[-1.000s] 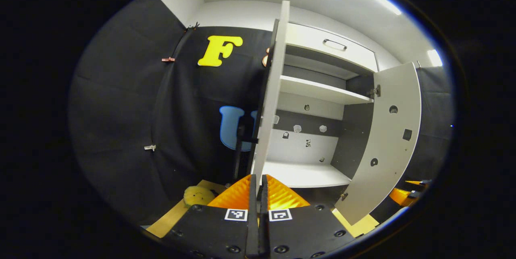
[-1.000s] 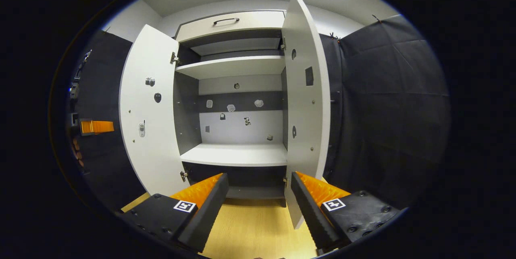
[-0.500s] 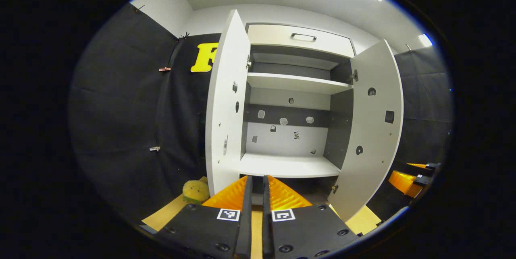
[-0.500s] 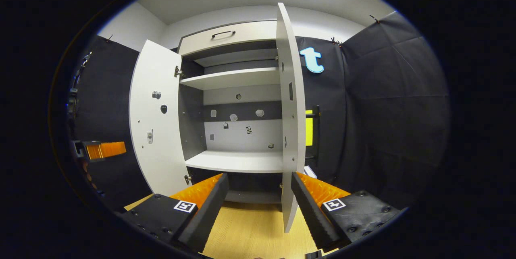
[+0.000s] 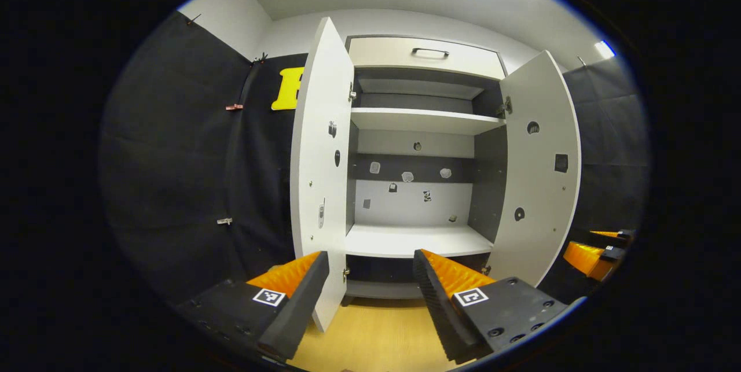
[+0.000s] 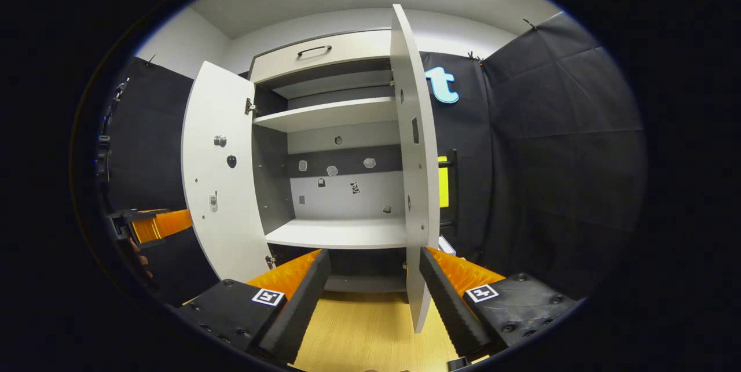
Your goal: Open the right door of the double-door shoe cabinet with the right hand, and open the left door with the left hand.
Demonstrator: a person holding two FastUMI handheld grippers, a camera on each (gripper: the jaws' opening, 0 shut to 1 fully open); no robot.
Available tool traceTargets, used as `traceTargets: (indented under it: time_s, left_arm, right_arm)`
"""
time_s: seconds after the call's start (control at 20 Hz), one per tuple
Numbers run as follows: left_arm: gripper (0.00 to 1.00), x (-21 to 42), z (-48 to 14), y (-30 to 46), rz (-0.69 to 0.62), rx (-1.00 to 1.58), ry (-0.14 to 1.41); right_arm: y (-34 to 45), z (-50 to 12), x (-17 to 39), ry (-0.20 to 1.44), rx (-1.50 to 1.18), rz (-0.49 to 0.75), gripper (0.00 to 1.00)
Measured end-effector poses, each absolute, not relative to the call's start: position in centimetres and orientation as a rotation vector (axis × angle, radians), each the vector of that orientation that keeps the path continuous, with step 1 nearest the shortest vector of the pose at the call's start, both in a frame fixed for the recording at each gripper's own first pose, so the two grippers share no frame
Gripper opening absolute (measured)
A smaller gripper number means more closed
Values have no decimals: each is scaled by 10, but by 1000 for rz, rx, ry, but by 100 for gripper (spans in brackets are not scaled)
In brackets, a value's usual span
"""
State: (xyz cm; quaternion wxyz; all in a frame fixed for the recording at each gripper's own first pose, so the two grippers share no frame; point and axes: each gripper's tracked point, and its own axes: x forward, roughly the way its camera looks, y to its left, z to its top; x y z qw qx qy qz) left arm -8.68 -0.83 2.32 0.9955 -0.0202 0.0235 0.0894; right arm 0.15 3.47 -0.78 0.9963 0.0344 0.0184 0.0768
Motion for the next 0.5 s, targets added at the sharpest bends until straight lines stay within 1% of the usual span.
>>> traceTargets:
  time_s: [0.05, 0.5]
  left_arm:
    - [95, -85, 21, -7, 165, -41, 51]
    - [95, -76, 25, 9, 123, -41, -7]
  right_arm:
    - [36, -8, 4, 38, 70, 144, 98]
    - [60, -15, 15, 42, 58, 124, 98]
